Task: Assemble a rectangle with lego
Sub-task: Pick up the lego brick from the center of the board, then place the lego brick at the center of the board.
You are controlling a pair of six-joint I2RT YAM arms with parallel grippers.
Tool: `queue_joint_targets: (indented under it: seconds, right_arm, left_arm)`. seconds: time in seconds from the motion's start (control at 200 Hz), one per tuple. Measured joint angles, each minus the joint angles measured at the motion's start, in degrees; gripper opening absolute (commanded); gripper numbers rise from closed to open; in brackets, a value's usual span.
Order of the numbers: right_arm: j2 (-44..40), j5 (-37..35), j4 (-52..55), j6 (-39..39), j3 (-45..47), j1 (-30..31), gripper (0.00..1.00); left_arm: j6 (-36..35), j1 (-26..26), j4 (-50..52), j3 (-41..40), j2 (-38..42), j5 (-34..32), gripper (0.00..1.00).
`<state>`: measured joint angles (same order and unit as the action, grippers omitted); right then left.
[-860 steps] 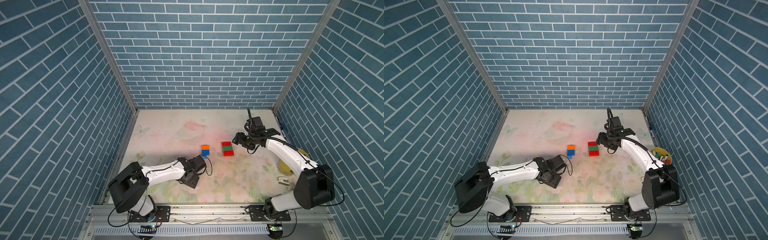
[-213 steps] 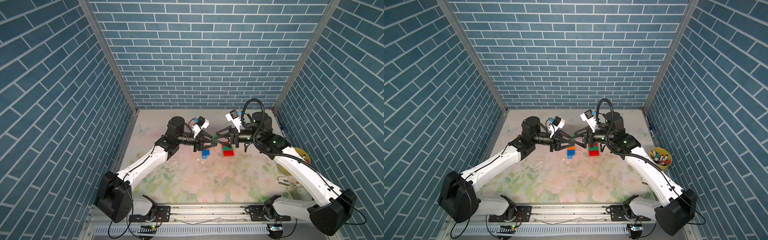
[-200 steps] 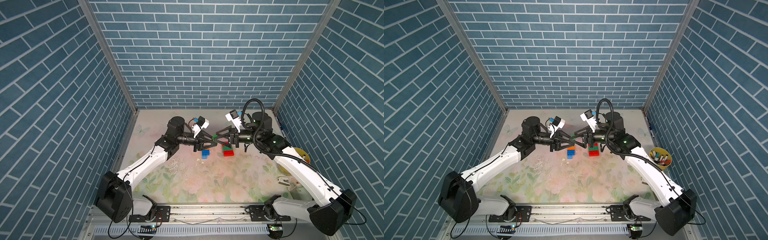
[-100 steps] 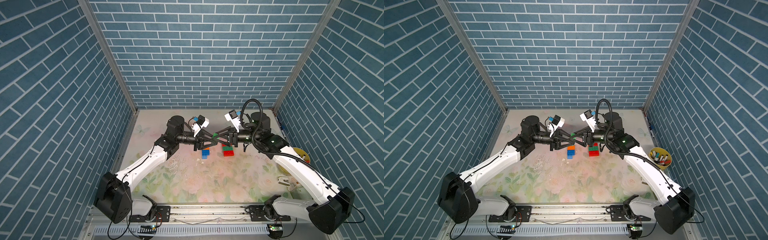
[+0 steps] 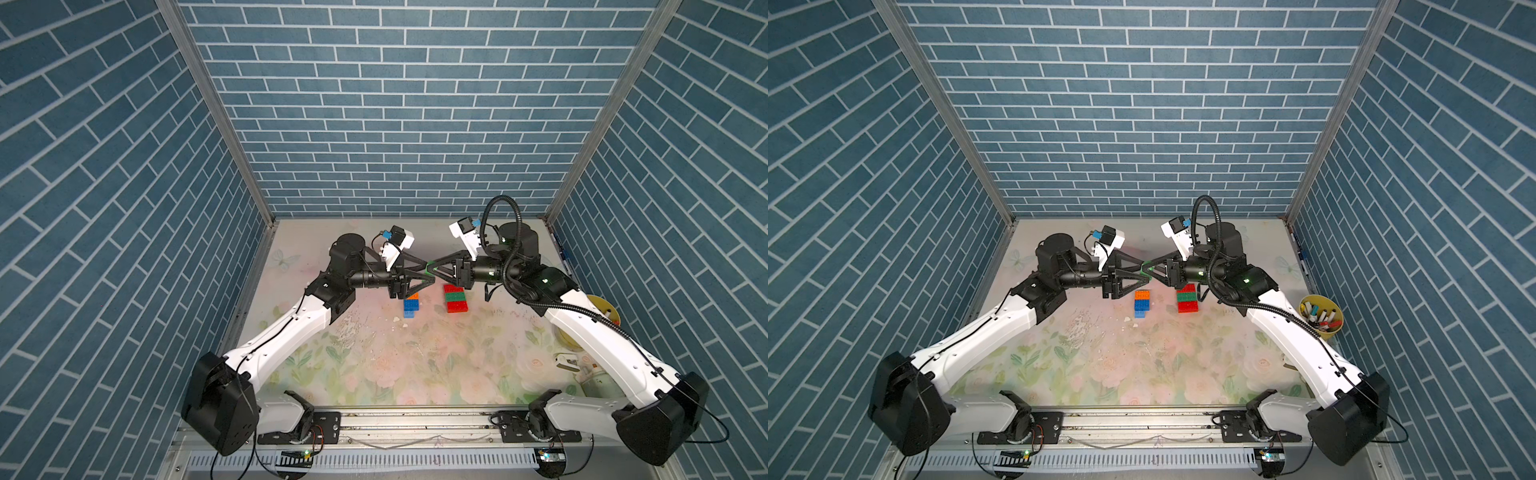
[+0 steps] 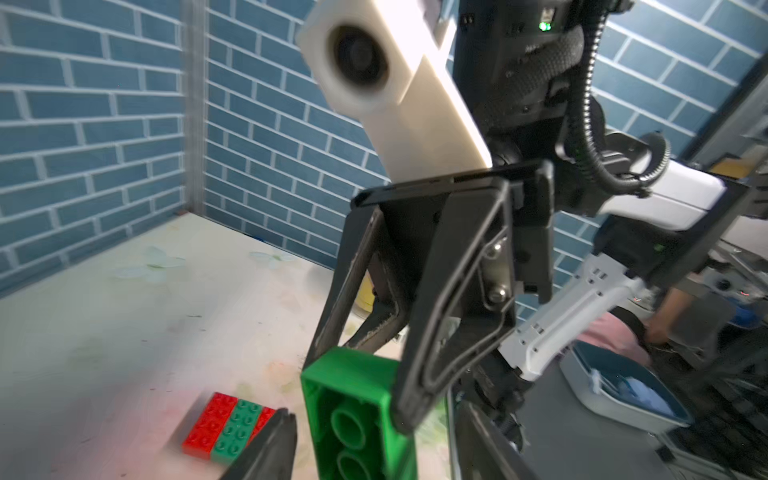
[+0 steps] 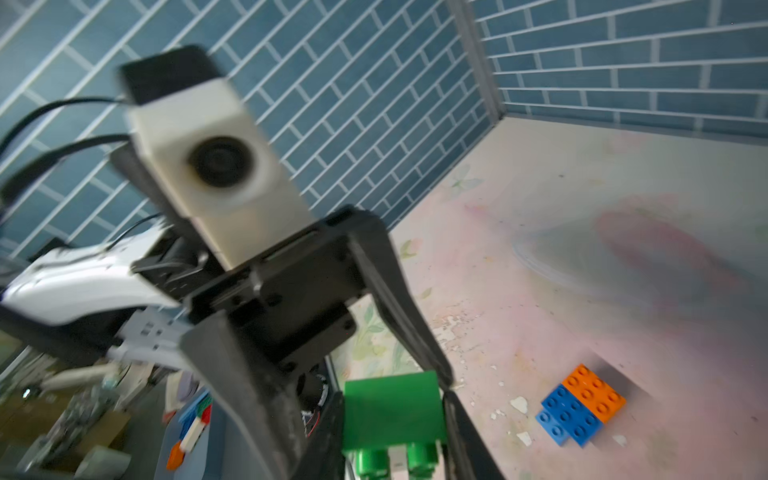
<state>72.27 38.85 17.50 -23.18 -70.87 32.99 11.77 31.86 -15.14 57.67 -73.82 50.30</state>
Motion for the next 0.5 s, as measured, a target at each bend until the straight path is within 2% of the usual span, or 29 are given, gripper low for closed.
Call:
queue_joint_targets:
  seconds: [0.045,0.23,0.355,0.5]
  right_arm:
    - [0.8,-4.2,2.7,-2.0,-1.2,0.0,0.17]
    - [1.1,-21.9,15.1,-15.0,-0.8,0.0,0.19]
    - [-3.7,-31.9,21.4,-28.4,7.6,1.0,0.20]
    - [-11.3,-40.3,30.3,-47.2,16.9,5.4,0.20]
  left_arm:
    - [-0.3,0.0,-0.2,-1.0,2.0,-4.2,1.00]
    - [-6.7,0.1,0.0,-6.3,12.8,-22.4,1.00]
    - [-10.5,0.2,1.2,-9.7,19.3,-34.9,1.00]
    - [-11.8,0.3,1.5,-15.0,25.4,-47.2,1.00]
